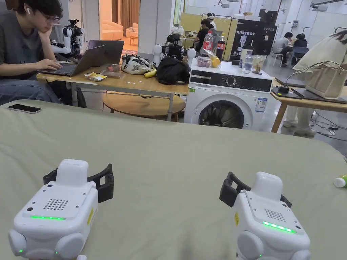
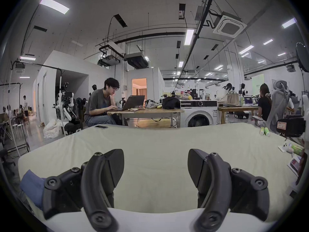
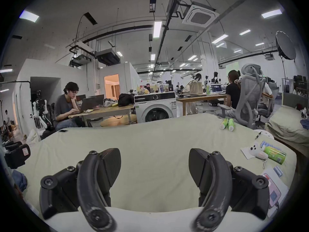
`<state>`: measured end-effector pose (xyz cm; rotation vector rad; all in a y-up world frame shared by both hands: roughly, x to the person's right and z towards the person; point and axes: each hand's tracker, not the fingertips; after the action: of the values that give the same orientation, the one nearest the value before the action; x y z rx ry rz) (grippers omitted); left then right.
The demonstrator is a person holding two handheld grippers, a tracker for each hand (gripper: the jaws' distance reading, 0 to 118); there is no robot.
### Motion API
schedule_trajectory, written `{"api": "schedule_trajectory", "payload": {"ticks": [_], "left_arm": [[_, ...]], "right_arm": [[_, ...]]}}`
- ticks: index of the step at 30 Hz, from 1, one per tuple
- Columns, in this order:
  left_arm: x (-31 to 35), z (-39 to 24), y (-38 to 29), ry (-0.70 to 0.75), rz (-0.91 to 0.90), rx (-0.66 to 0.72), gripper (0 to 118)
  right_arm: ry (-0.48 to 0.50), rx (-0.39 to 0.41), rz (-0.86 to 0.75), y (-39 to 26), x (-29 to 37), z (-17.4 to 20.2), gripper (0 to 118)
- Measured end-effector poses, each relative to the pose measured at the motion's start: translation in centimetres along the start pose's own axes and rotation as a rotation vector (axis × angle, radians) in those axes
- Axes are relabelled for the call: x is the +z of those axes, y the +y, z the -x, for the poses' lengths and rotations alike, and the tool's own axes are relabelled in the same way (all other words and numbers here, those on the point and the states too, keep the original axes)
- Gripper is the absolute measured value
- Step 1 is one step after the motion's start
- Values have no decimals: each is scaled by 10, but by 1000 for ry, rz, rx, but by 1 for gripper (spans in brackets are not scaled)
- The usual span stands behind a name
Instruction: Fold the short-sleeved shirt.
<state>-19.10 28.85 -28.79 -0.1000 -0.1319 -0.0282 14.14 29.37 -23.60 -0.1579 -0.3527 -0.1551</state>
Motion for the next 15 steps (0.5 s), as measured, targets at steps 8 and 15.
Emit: {"api": "schedule_trajectory", "payload": {"ticks": [8, 15], "left_arm": [[-1, 1, 2, 4, 10, -5, 79], [-5, -2, 1, 5, 33, -14, 79]], "right_arm": [[-36, -3, 34, -1, -4, 0, 85], [-40, 19, 51, -4, -7, 1, 85]]}}
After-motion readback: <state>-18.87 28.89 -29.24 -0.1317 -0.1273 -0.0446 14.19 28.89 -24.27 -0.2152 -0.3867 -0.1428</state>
